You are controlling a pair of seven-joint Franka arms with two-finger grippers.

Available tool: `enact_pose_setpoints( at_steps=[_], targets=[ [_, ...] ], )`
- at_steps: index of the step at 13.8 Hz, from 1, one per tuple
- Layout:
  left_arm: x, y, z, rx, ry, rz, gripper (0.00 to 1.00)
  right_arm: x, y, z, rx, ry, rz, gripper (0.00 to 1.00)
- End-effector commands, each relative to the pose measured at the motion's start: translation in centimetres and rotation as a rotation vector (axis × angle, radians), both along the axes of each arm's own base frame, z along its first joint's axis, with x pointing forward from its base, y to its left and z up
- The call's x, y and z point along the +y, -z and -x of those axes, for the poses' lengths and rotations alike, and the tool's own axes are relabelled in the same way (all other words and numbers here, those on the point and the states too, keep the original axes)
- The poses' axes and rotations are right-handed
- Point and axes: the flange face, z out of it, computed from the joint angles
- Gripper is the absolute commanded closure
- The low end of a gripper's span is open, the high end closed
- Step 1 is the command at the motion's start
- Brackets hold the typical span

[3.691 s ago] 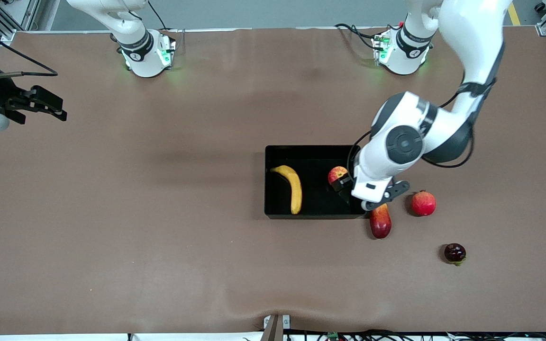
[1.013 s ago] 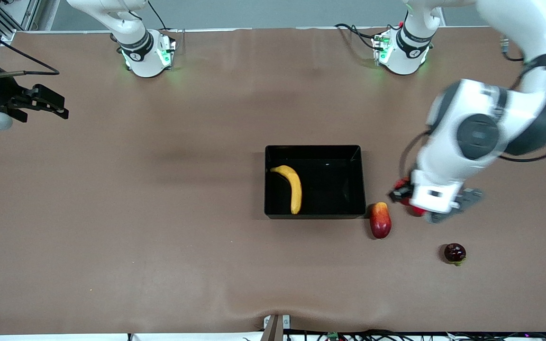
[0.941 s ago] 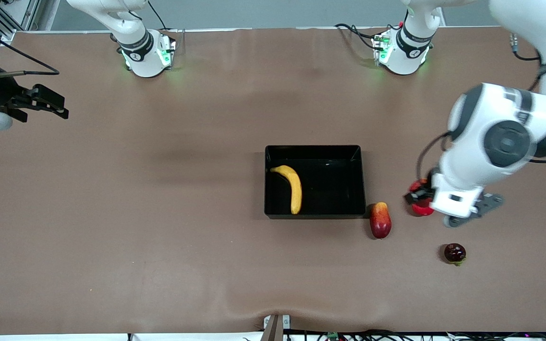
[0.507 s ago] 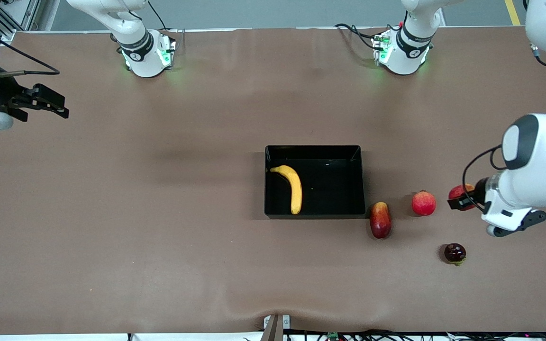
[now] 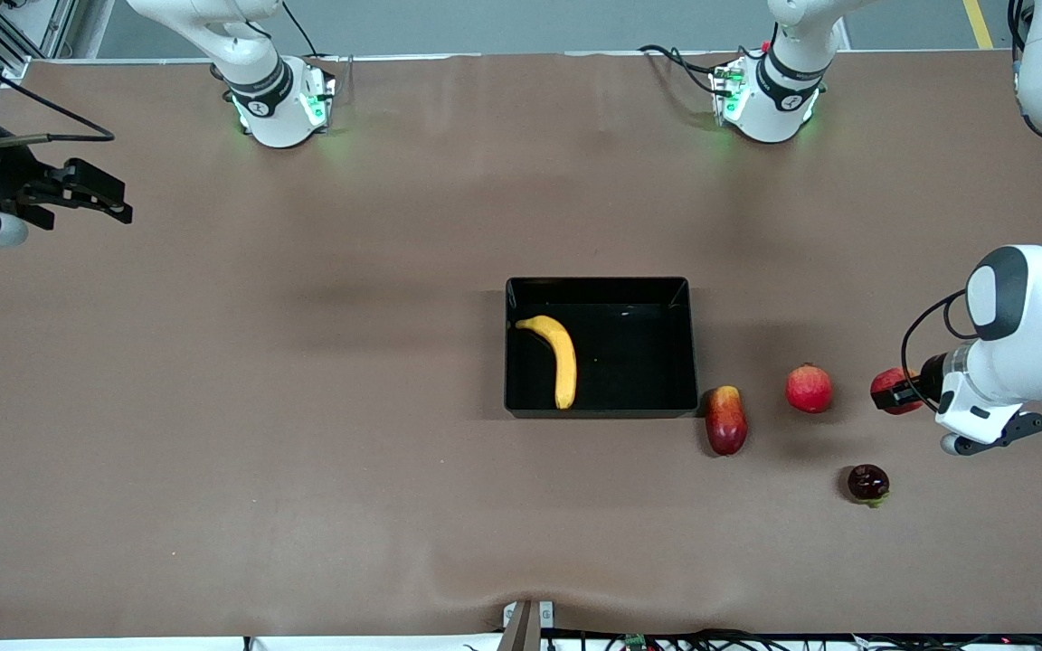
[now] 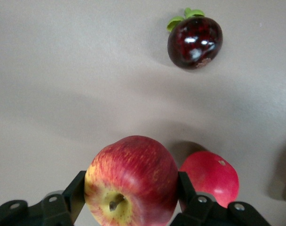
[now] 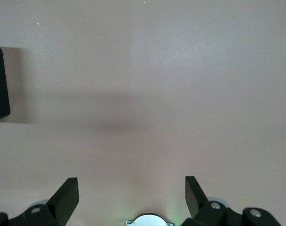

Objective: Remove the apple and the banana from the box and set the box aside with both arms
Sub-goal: 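Lift the apple out of the tray and carry it beside the mango, then lower the apple onto the table near the plum and open the left gripper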

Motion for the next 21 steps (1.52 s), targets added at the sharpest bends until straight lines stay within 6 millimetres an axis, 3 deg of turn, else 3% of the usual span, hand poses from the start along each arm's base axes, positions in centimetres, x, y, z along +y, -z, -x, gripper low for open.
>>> enact_pose_setpoints(
  at_steps=[1,7,10,14,18,21],
  targets=[
    [-0.4,0.1,-0.5,-0.036,0.046,-0.024,1.00,0.2,-0.1,0.3,0.006,0.013,-0.012,0.00],
    [-0.1,5.4,-0.7,-0.020,0.116,-0.066,1.00,0.2,-0.1,0.3,0.006,0.013,-0.012,0.00],
    [-0.9,4.0,-1.5,-0.053,0.132,-0.071,1.00,0.2,-0.1,0.3,0.006,0.013,-0.012,0.00],
    [-5.9,1.8,-3.3,-0.107,0.210,-0.068,1.00,0.2,-0.1,0.3,0.008,0.013,-0.012,0.00],
    [-11.2,3.2,-4.6,-0.116,0.279,-0.050,1.00,0.2,-0.1,0.3,0.008,0.013,-0.012,0.00],
    [-13.8,4.5,-5.3,-0.125,0.352,-0.090,1.00,0.2,-0.1,0.3,0.006,0.013,-0.012,0.00]
  ],
)
